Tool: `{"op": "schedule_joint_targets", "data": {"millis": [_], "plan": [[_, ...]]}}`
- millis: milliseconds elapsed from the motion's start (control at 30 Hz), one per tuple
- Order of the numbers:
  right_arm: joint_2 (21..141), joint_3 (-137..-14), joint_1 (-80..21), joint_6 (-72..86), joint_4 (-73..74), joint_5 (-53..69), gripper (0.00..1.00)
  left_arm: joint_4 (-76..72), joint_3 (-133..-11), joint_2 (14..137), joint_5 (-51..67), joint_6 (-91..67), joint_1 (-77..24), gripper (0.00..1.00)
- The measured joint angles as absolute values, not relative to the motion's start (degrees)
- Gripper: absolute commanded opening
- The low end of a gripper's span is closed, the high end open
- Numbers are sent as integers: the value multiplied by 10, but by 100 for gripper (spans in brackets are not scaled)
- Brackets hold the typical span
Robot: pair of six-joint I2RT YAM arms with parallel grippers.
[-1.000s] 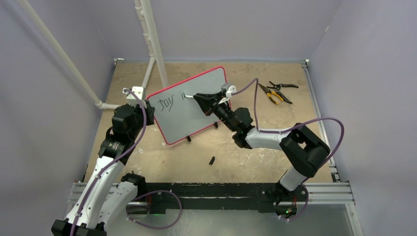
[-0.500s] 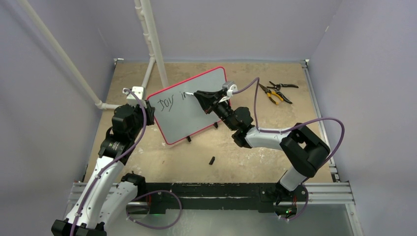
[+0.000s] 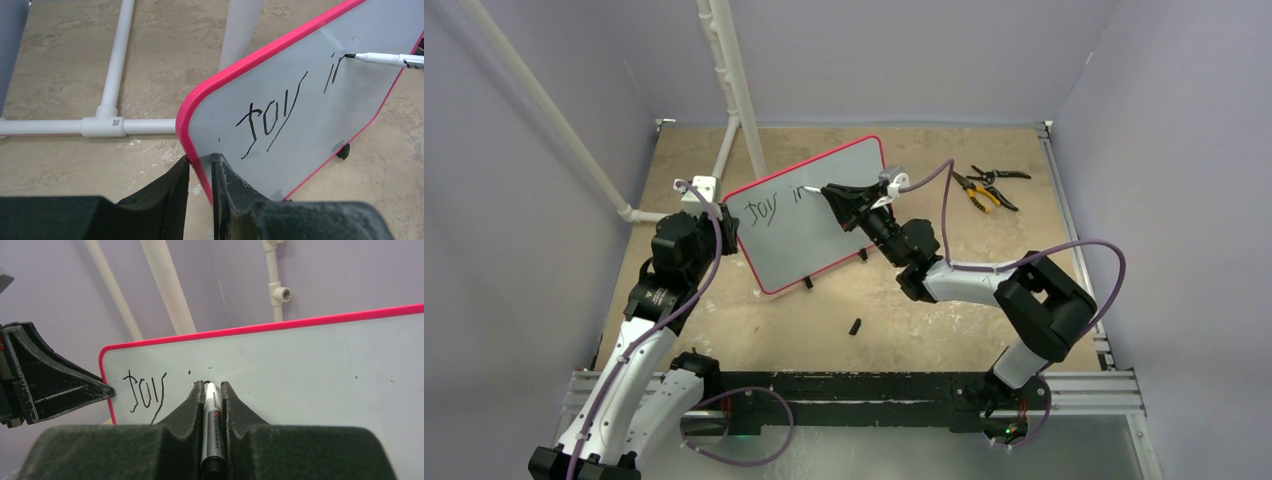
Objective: Write a sentence on the whiteboard
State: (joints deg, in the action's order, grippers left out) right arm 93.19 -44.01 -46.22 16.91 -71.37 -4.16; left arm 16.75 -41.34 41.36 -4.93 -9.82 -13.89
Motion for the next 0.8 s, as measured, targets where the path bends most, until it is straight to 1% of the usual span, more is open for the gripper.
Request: {"op": "schedule_joint_targets", "data": {"millis": [567,733,800], "plan": [[926,-400,-462,178,-723,-54,0,168,-413,414,-50,-98,-139,21],[926,-398,-462,180,-723,-54,0,168,-413,413,-50,-98,-139,22],[926,-398,-462,180,-723,-53,0,168,-413,412,-50,-98,-139,23]]}}
